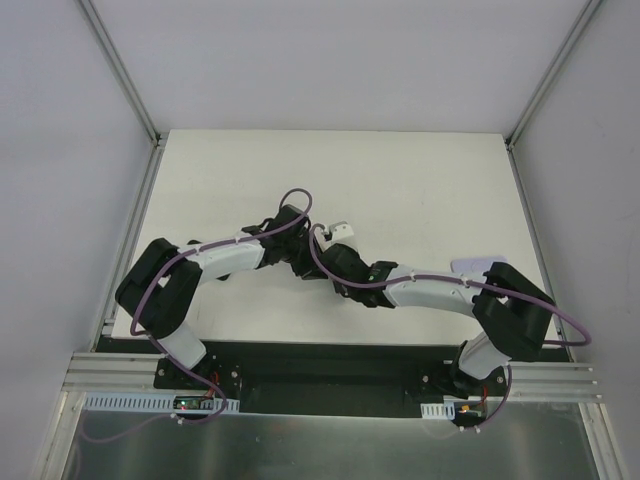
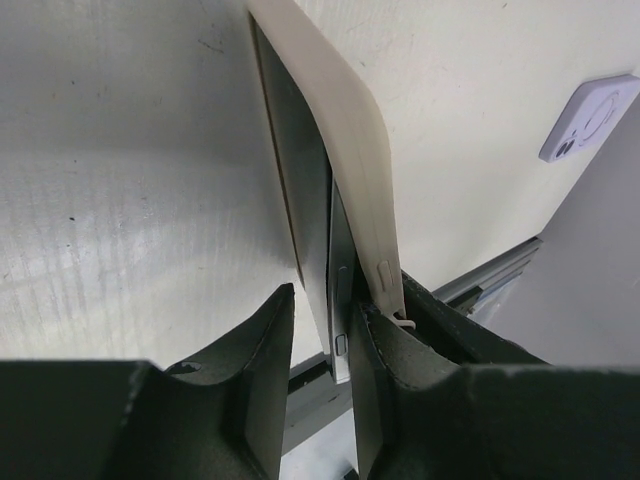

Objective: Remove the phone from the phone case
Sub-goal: Remove the phone case from the phone.

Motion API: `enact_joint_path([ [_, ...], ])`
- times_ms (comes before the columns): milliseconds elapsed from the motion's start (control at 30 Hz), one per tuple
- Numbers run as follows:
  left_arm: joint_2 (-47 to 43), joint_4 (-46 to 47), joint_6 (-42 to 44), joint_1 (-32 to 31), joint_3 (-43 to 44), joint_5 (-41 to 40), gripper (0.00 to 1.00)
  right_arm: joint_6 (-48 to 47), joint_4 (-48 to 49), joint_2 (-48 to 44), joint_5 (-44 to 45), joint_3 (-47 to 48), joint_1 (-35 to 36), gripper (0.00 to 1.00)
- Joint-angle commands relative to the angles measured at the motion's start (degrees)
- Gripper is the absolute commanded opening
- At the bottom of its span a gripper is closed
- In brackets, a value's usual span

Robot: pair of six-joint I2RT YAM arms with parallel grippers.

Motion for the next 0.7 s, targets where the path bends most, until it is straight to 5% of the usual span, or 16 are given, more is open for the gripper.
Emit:
enact_joint_path([
  [0,7.66,-29.25,4.53,-0.1,-11.18,-14.01,0.19,0.45,6.02,-8.3,10.69,2.37,-0.88,0.01],
  [433,13.98,-29.52,3.83,-0.28,-2.05,-16.38,0.12,0.28,7.51,-7.16,8.5,2.54,-1.32,0.01],
  [567,15.13,-29.34,3.3,-0.19,-1.95,-16.38,0.0,0.63,6.82,-7.33,8.32,2.37,-1.75,0.01],
  [667,14.51,-28.99,2.77,-0.28,-3.01,-16.38,0.0,2.64,6.55,-7.95,7.53,1.76,-2.81,0.01],
])
